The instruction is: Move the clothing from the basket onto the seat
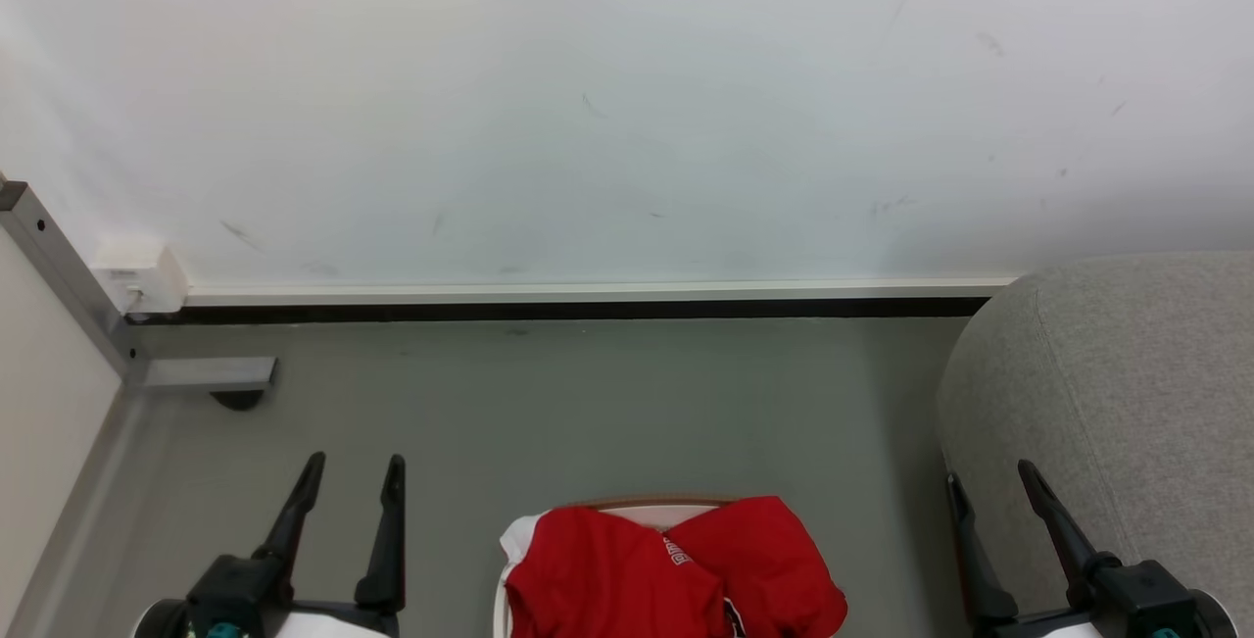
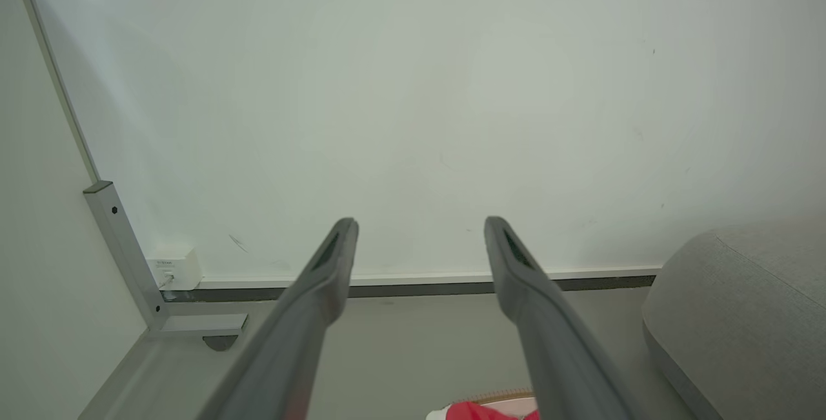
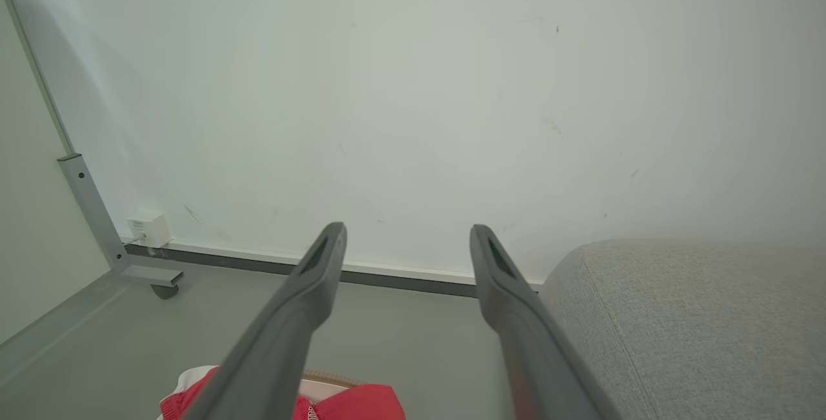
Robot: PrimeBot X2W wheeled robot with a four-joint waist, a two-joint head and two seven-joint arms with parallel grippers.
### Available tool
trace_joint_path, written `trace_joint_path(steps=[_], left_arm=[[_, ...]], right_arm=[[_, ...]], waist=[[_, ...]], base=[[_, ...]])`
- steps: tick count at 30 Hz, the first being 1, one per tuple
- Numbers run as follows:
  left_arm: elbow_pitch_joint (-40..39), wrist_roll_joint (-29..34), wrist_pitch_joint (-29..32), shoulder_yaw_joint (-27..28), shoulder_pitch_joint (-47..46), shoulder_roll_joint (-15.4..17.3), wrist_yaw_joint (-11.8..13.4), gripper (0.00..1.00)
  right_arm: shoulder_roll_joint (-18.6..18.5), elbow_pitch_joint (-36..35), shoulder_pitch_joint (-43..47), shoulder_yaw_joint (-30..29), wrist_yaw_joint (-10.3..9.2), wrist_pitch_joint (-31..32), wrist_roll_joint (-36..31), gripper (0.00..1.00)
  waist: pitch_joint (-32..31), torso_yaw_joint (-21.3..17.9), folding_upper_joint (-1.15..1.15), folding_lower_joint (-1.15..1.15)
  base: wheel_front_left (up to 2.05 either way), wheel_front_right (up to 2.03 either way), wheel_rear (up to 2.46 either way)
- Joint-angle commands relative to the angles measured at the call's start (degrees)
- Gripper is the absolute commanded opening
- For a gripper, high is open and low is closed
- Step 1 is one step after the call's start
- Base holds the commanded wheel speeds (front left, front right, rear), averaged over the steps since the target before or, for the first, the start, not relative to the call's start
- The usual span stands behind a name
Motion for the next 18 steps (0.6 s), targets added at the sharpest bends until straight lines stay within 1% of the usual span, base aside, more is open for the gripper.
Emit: trace_joint_path(steps=[1, 18], left_arm=[[0.2, -0.1, 0.0, 0.3, 0.2, -0.1, -0.2, 1.00], [0.7, -0.3, 0.0, 1.3, 0.0, -0.4, -0.9, 1.00]], right_arm=[[0.0, 0.1, -0.4, 0.1, -0.12, -0.1, 0.2, 1.00], [0.0, 0.4, -0.7, 0.2, -0.12, -0.2, 1.2, 1.00]], waist=[[0.0, 0.0, 0.00, 0.00], [0.0, -0.9, 0.00, 0.00]], base=[[0.00, 0.00, 0.00], [0.00, 0.00, 0.00]])
